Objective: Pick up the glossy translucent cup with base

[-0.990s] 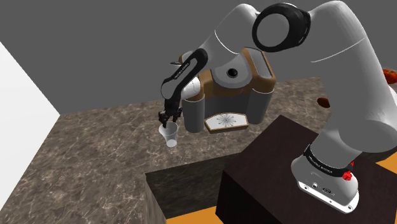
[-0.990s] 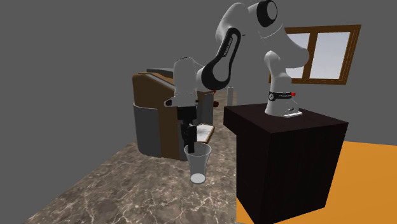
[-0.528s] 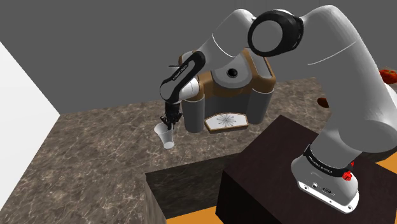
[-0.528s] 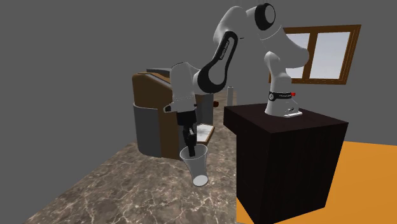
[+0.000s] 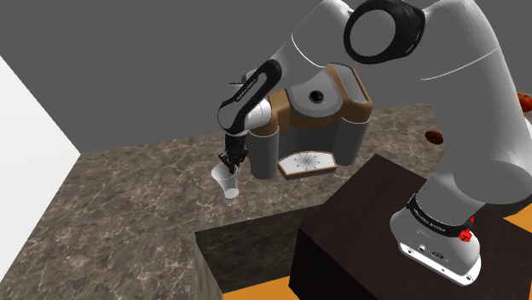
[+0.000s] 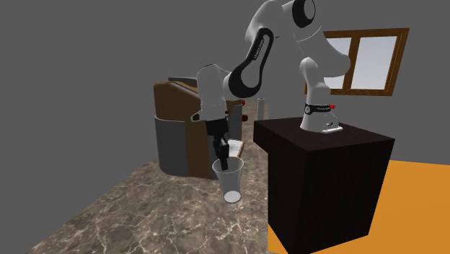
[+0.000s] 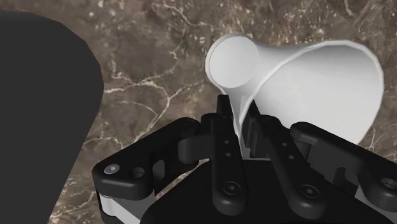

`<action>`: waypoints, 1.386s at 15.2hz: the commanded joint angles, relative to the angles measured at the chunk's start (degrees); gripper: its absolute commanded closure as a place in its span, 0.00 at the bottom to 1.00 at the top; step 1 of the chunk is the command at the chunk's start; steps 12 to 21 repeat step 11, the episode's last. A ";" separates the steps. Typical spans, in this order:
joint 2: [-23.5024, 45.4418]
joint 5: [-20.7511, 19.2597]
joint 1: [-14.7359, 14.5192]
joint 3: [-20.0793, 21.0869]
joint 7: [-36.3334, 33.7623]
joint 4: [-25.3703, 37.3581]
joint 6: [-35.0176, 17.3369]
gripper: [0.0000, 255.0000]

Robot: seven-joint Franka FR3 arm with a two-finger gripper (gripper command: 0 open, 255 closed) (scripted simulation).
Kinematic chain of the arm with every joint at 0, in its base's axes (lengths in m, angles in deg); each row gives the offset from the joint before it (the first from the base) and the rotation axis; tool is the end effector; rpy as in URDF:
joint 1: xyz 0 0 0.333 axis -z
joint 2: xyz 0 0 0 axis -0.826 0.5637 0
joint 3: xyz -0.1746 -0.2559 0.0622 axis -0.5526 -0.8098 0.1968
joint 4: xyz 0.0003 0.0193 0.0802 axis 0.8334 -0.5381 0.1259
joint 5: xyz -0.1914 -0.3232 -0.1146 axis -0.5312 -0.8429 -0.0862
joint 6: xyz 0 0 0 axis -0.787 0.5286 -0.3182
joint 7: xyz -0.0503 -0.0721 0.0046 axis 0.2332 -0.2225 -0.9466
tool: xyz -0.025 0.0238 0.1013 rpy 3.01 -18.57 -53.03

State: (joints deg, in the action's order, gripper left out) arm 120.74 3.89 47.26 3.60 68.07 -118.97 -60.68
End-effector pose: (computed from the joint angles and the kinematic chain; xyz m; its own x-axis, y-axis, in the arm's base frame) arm 0.6141 0.2077 0.1436 0.9955 0.0237 -0.0917 -0.0020 -0.9627 -0.2707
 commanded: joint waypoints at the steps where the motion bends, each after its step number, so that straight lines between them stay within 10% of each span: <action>1: -1.52 -0.02 0.45 -0.40 -0.32 -0.33 0.71 1.00; 21: -6.43 -0.20 0.71 -0.30 -1.47 -1.33 4.50 1.00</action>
